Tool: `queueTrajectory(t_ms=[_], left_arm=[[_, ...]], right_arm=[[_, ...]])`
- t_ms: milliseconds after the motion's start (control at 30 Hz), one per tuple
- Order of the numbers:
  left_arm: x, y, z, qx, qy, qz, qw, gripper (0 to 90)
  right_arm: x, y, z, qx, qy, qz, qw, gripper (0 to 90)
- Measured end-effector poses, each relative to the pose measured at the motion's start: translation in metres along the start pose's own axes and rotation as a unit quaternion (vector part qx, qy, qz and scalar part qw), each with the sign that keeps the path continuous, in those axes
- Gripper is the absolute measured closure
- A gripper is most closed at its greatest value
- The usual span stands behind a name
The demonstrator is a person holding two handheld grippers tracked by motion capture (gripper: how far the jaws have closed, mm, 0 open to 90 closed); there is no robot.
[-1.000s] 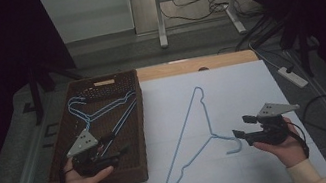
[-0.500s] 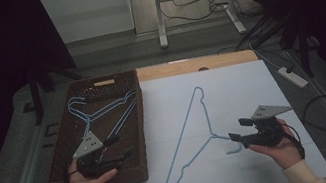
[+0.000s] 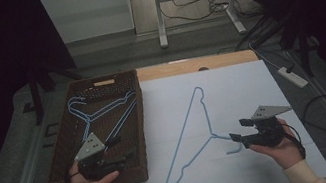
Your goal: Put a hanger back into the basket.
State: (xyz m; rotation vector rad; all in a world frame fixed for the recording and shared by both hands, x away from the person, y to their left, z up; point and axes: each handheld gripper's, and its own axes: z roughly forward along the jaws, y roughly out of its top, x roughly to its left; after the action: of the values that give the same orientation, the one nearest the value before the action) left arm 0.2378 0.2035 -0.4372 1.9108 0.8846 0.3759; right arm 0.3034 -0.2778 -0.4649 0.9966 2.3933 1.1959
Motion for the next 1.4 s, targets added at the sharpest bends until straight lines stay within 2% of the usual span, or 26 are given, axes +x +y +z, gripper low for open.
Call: queueTrajectory(t_ms=[200, 333, 467, 533, 667, 767, 833, 1000, 1100, 1200, 1267, 1400], left_arm=[[-0.001, 0.001, -0.001, -0.001, -0.001, 0.001, 1.0000, 33.1], [-0.002, 0.001, 0.000, 0.002, -0.003, 0.002, 1.0000, 33.0], [-0.001, 0.000, 0.001, 0.002, -0.004, 0.002, 1.0000, 33.0], [-0.001, 0.000, 0.000, 0.002, -0.004, 0.002, 1.0000, 33.0], [-0.001, 0.001, 0.000, 0.001, -0.005, 0.002, 1.0000, 33.0], [-0.001, 0.001, -0.001, 0.000, -0.006, 0.002, 1.0000, 33.0], [-0.001, 0.001, -0.001, 0.000, -0.005, 0.003, 1.0000, 33.0], [-0.002, 0.001, -0.001, 0.000, -0.006, 0.003, 1.0000, 33.0], [-0.003, 0.001, -0.001, -0.001, -0.007, 0.004, 1.0000, 33.0], [-0.003, 0.002, -0.002, -0.002, -0.006, 0.003, 1.0000, 33.0], [-0.002, 0.001, -0.002, -0.002, -0.006, 0.003, 1.0000, 33.0], [-0.004, 0.001, -0.001, 0.000, -0.007, 0.005, 1.0000, 33.0]], right_arm=[[0.002, 0.001, 0.002, 0.005, 0.000, 0.001, 1.0000, 33.5], [0.010, 0.005, 0.006, 0.008, 0.014, -0.004, 0.9999, 38.3], [0.025, 0.014, 0.017, 0.020, 0.027, -0.010, 0.9994, 48.1], [0.036, 0.019, 0.026, 0.032, 0.033, -0.018, 0.9988, 57.5], [0.061, 0.027, 0.049, 0.069, 0.059, -0.037, 0.9952, 76.8], [0.081, 0.032, 0.069, 0.101, 0.075, -0.060, 0.9902, 87.3], [0.091, 0.034, 0.081, 0.113, 0.088, -0.067, 0.9875, 90.0], [0.112, 0.037, 0.109, 0.143, 0.108, -0.087, 0.9799, 90.0], [0.120, 0.034, 0.124, 0.161, 0.116, -0.092, 0.9758, 90.0], [0.122, 0.032, 0.128, 0.176, 0.114, -0.098, 0.9728, 90.0], [0.121, 0.031, 0.128, 0.178, 0.112, -0.098, 0.9727, 90.0], [0.113, 0.028, 0.125, 0.184, 0.108, -0.080, 0.9738, 90.0]])
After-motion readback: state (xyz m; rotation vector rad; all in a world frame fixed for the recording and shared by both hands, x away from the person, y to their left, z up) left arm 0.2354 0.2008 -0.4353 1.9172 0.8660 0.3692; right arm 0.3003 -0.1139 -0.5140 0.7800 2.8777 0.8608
